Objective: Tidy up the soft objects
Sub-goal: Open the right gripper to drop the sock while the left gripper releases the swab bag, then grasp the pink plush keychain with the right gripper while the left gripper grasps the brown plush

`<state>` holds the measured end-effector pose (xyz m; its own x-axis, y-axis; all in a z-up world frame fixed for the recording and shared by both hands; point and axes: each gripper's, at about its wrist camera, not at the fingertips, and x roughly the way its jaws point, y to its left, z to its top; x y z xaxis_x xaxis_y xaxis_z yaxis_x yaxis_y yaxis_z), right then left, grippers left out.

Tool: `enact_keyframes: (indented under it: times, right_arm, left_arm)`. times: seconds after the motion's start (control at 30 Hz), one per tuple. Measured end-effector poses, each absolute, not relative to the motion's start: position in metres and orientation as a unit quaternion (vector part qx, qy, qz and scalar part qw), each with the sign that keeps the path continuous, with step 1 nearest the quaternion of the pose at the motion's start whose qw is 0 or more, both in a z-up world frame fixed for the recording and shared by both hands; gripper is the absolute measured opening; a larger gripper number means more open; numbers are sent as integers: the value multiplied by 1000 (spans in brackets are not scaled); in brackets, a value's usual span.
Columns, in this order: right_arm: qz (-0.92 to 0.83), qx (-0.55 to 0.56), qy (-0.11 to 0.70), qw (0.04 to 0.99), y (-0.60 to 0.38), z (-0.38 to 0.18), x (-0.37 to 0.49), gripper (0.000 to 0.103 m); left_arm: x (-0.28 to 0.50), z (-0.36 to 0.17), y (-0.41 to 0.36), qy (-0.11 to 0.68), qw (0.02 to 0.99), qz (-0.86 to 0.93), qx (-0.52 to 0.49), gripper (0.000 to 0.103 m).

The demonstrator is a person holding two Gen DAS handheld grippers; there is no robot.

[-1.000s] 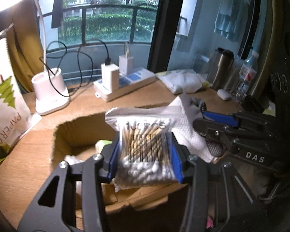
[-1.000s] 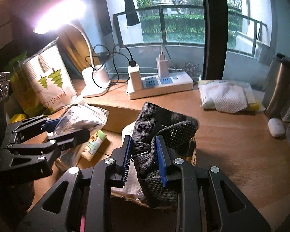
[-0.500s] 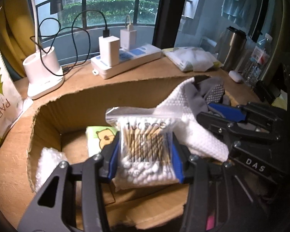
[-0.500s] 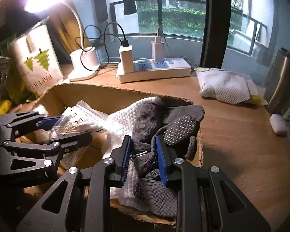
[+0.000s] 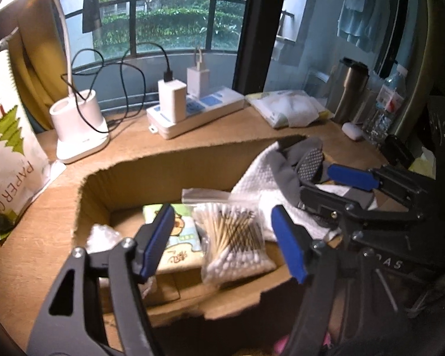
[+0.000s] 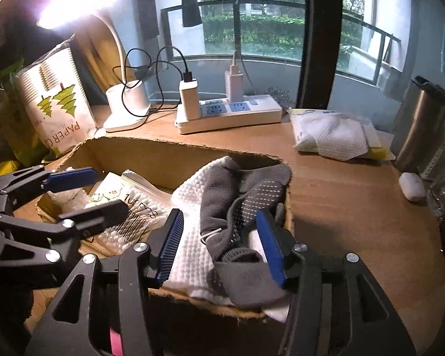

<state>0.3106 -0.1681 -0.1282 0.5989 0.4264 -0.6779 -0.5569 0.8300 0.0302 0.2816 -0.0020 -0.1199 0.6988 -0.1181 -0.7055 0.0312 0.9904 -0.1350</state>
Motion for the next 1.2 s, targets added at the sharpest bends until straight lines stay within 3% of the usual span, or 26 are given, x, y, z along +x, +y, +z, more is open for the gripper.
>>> enact_keyframes:
  times: [0.67,1.2]
  right_arm:
    - [272,-98,319,903,-175,-96,239,54]
    - [271,-104,325,900,-170,-108,194,54]
  left_arm:
    - [213,-95,8,345,935,-40,-68,70]
    - [164,-107,19,338,937,-43,-83,71]
